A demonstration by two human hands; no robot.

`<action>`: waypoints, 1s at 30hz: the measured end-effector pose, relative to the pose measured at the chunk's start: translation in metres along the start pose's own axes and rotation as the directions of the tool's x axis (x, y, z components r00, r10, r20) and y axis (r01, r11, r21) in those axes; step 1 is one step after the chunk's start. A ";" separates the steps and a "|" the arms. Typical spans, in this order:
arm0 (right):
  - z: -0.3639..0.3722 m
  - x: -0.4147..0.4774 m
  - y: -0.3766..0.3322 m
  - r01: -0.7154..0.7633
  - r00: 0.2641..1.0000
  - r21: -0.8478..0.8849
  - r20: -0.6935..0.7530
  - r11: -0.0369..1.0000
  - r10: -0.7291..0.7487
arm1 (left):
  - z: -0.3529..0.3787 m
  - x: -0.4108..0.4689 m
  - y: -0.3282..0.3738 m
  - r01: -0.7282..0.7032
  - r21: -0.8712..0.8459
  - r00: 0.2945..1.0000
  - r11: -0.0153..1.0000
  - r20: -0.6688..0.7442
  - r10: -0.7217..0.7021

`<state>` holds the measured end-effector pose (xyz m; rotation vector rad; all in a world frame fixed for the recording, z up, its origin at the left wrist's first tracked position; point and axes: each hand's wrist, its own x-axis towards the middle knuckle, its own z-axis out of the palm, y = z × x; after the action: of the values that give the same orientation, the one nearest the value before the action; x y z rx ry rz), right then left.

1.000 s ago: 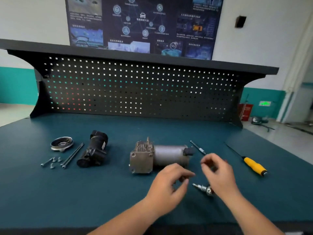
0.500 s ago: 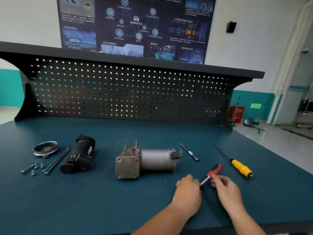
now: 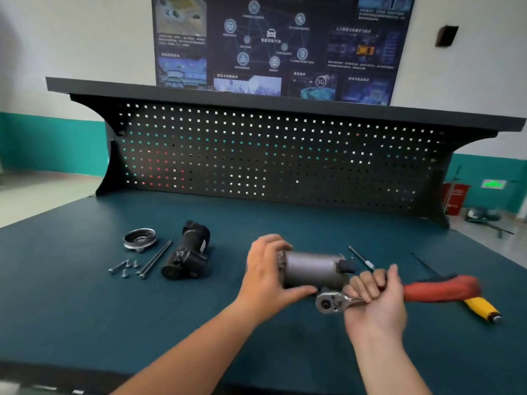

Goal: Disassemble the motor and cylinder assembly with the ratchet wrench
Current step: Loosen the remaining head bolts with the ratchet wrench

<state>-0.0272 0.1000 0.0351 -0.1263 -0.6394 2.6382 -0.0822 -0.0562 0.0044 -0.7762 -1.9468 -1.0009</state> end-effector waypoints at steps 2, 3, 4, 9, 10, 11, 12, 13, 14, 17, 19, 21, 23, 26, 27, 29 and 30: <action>-0.003 -0.003 0.004 -0.007 0.999 -0.063 0.033 0.998 0.009 | -0.013 0.008 -0.028 0.198 0.250 0.969 0.948 0.096 -0.228; -0.006 -0.006 0.006 -0.019 0.998 -0.090 0.053 0.996 0.024 | -0.013 0.012 -0.039 0.220 0.404 0.931 0.888 0.186 -0.315; -0.009 -0.009 0.007 -0.037 0.996 -0.119 0.071 0.992 0.046 | -0.010 0.017 -0.047 0.205 0.515 0.880 0.832 0.274 -0.387; -0.024 -0.021 -0.003 -0.156 0.973 -0.234 0.130 0.960 0.190 | -0.001 0.033 -0.062 0.192 0.512 0.745 0.838 0.480 -0.463; -0.025 -0.023 -0.006 -0.171 0.970 -0.253 0.128 0.952 0.208 | -0.001 0.033 -0.062 0.190 0.493 0.752 0.849 0.483 -0.449; -0.025 -0.025 -0.008 -0.177 0.967 -0.264 0.131 0.948 0.217 | -0.003 0.031 -0.060 0.185 0.484 0.764 0.855 0.476 -0.435; -0.025 -0.026 -0.009 -0.177 0.965 -0.259 0.145 0.949 0.219 | -0.004 0.028 -0.058 0.175 0.484 0.780 0.857 0.463 -0.421; -0.024 -0.027 -0.009 -0.179 0.961 -0.246 0.163 0.953 0.222 | -0.005 0.025 -0.055 0.163 0.490 0.792 0.857 0.454 -0.410; -0.021 -0.029 -0.008 -0.183 0.957 -0.237 0.181 0.954 0.228 | -0.006 0.023 -0.052 0.148 0.499 0.798 0.854 0.450 -0.401; -0.014 -0.035 -0.003 -0.199 0.939 -0.232 0.231 0.952 0.253 | -0.008 0.015 -0.043 0.132 0.526 0.806 0.840 0.437 -0.400; -0.009 -0.040 0.002 -0.201 0.932 -0.235 0.255 0.951 0.259 | -0.010 0.015 -0.038 0.104 0.530 0.807 0.842 0.450 -0.383; -0.005 -0.046 0.006 -0.181 0.931 -0.238 0.271 0.954 0.244 | -0.013 0.016 -0.035 0.083 0.530 0.799 0.844 0.470 -0.374; -0.004 -0.050 0.008 -0.160 0.929 -0.237 0.291 0.958 0.227 | -0.016 0.014 -0.032 0.079 0.524 0.794 0.848 0.481 -0.371; -0.002 -0.052 0.007 -0.124 0.922 -0.225 0.334 0.967 0.196 | -0.021 0.004 -0.028 0.092 0.496 0.818 0.864 0.457 -0.349; 0.000 -0.051 0.007 -0.106 0.919 -0.221 0.351 0.970 0.180 | -0.023 0.001 -0.028 0.106 0.474 0.839 0.874 0.430 -0.335; 0.007 -0.048 0.008 -0.065 0.916 -0.217 0.375 0.974 0.145 | -0.025 -0.006 -0.026 0.165 0.424 0.879 0.890 0.346 -0.328; 0.009 -0.045 0.010 -0.051 0.917 -0.217 0.376 0.975 0.131 | -0.025 -0.010 -0.024 0.189 0.409 0.894 0.893 0.304 -0.328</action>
<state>0.0087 0.0693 0.0385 0.3278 -1.0586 2.7020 -0.0872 -0.0913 -0.0033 -0.5123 -2.5266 -0.6290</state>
